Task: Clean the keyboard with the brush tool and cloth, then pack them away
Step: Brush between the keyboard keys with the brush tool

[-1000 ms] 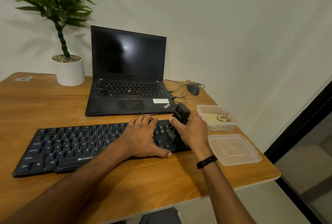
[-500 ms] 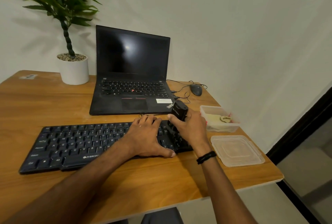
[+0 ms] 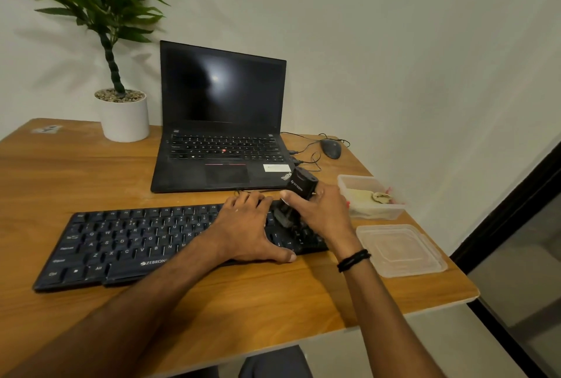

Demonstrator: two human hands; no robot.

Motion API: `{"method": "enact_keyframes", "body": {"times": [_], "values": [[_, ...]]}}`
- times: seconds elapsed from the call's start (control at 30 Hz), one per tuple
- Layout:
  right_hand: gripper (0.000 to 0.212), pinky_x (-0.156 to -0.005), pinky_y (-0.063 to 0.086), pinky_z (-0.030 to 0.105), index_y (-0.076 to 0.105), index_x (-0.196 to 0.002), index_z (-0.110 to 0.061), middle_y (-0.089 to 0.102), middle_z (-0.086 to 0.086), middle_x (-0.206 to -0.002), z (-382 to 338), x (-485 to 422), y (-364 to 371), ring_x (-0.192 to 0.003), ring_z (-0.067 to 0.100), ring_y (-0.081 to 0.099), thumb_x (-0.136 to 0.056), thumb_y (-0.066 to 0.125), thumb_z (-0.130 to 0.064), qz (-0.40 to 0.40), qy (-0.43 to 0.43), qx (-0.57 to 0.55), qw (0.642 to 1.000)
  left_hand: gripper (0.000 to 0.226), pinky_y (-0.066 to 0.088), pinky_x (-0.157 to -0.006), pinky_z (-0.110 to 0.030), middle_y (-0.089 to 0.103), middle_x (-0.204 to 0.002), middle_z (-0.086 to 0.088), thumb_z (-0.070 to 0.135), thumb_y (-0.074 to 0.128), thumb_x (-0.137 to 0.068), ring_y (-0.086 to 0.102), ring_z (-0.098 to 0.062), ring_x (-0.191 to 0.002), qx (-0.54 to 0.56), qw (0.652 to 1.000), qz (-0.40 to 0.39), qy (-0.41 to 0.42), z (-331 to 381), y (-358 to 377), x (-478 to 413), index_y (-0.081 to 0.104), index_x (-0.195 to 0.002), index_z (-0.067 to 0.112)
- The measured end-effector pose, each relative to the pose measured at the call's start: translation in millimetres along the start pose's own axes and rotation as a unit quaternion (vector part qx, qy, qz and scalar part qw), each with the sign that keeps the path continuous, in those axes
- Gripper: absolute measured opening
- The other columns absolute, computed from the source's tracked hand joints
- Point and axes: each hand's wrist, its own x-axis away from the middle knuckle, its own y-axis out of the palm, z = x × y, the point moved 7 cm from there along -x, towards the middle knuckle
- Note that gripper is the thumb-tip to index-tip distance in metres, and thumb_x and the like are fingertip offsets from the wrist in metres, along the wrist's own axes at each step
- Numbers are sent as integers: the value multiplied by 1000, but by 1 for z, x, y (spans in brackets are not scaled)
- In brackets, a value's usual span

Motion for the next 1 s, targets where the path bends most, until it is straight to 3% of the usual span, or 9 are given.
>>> {"method": "enact_keyframes", "body": {"times": [0.17, 0.33, 0.47, 0.6, 0.73, 0.77, 0.87, 0.9, 1.0], "values": [[35, -72, 39, 22, 65, -115, -17, 71, 0, -108, 8, 0, -19, -102, 19, 64, -89, 68, -40, 123, 39, 77, 989, 135, 19, -122, -46, 30, -158, -2, 103, 45, -56, 28, -24, -143, 4, 1000, 9, -6, 1, -4, 3, 21, -159, 19], [39, -72, 43, 21, 70, -110, -20, 69, -7, -95, 15, -8, -14, -91, 10, 62, -82, 74, -47, 55, 29, 18, 998, 134, 18, -124, -48, 26, -162, -4, 102, 49, -60, 25, -26, -147, -1, 1000, 4, -4, 4, -4, 2, 19, -160, 18], [38, -73, 41, 23, 68, -111, -17, 73, 0, -105, 16, -9, -27, -97, 19, 65, -86, 71, -45, 136, 28, 63, 988, 140, 17, -123, -47, 26, -161, -4, 104, 42, -52, 25, -26, -146, 3, 1000, 4, -10, 1, -8, 1, 20, -160, 18], [34, -66, 44, 16, 69, -106, -24, 67, -13, -90, 9, -11, -9, -81, 0, 60, -83, 74, -48, 20, -11, 2, 1000, 135, 16, -124, -48, 25, -163, -5, 101, 47, -59, 23, -27, -147, 0, 1000, 0, -7, 2, -9, 3, 19, -161, 17], [39, -71, 46, 21, 68, -109, -20, 71, -6, -96, 13, -16, -17, -91, 12, 65, -84, 72, -50, 120, 12, 25, 992, 135, 16, -124, -47, 26, -161, -3, 101, 50, -60, 24, -26, -146, 0, 1000, 3, -21, -4, -12, 2, 17, -161, 18], [39, -72, 47, 23, 68, -109, -20, 70, -8, -94, 14, -18, -17, -91, 11, 65, -84, 72, -50, 111, 4, 28, 993, 134, 17, -124, -47, 26, -161, -3, 100, 51, -61, 24, -26, -146, 0, 1000, 2, -21, -3, -11, 1, 17, -161, 18], [34, -69, 49, 20, 67, -105, -24, 66, -15, -89, 8, -14, -4, -82, 1, 62, -82, 75, -48, -12, -31, -3, 999, 133, 18, -124, -47, 26, -161, -3, 100, 51, -62, 24, -26, -146, 1, 1000, -3, -8, 2, -7, 1, 17, -161, 18], [34, -69, 47, 19, 67, -106, -23, 68, -12, -92, 9, -15, -5, -84, 2, 62, -82, 75, -46, -6, -30, 5, 1000, 133, 18, -124, -46, 26, -161, -3, 100, 51, -62, 24, -26, -146, 2, 1000, -2, -7, 2, -7, 1, 17, -161, 18], [36, -76, 42, 21, 66, -113, -19, 71, -3, -105, 14, -16, -26, -100, 15, 65, -86, 72, -42, 119, -3, 49, 992, 133, 16, -124, -46, 26, -161, -3, 100, 51, -61, 24, -25, -146, 3, 1000, 0, -13, 0, -8, -1, 17, -161, 18]]}}
